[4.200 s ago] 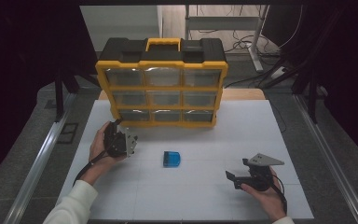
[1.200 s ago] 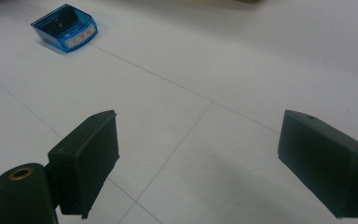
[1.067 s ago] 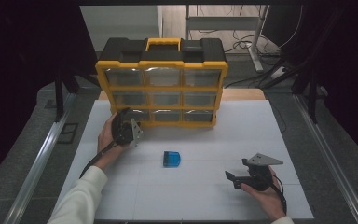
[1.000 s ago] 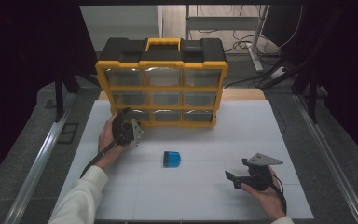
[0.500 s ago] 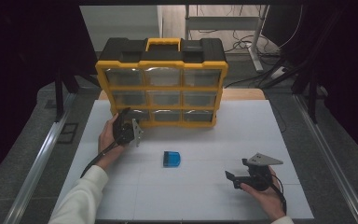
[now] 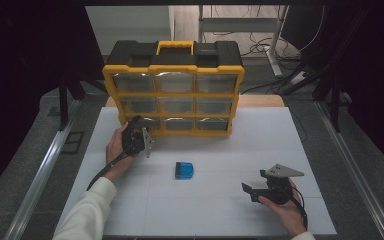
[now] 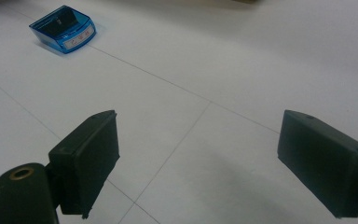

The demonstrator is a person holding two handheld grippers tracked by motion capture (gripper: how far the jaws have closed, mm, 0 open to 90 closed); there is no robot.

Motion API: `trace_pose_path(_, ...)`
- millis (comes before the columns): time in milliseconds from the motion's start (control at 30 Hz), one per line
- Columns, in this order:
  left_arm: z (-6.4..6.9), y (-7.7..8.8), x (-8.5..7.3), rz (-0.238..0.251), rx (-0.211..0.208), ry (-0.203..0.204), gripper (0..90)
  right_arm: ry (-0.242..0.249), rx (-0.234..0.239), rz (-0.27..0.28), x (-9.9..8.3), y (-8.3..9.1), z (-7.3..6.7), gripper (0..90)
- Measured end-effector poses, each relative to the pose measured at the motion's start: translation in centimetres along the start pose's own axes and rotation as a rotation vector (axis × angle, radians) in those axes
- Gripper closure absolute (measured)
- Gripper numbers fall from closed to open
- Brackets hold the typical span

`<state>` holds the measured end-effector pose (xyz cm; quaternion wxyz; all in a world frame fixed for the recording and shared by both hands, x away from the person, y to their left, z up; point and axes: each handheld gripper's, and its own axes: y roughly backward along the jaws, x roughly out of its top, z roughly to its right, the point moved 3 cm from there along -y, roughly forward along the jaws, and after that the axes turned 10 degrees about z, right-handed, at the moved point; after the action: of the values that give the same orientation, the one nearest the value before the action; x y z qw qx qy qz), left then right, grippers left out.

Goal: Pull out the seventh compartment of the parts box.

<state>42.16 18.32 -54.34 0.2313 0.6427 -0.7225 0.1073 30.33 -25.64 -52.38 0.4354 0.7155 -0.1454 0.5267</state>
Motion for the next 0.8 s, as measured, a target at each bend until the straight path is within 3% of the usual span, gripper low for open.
trace_pose_path(800, 0.1, 0.03, 0.14, -0.024, 0.069, -0.043, 54.1, 0.002, -0.004, -0.001, -0.01, -0.04, 0.03, 12.9)
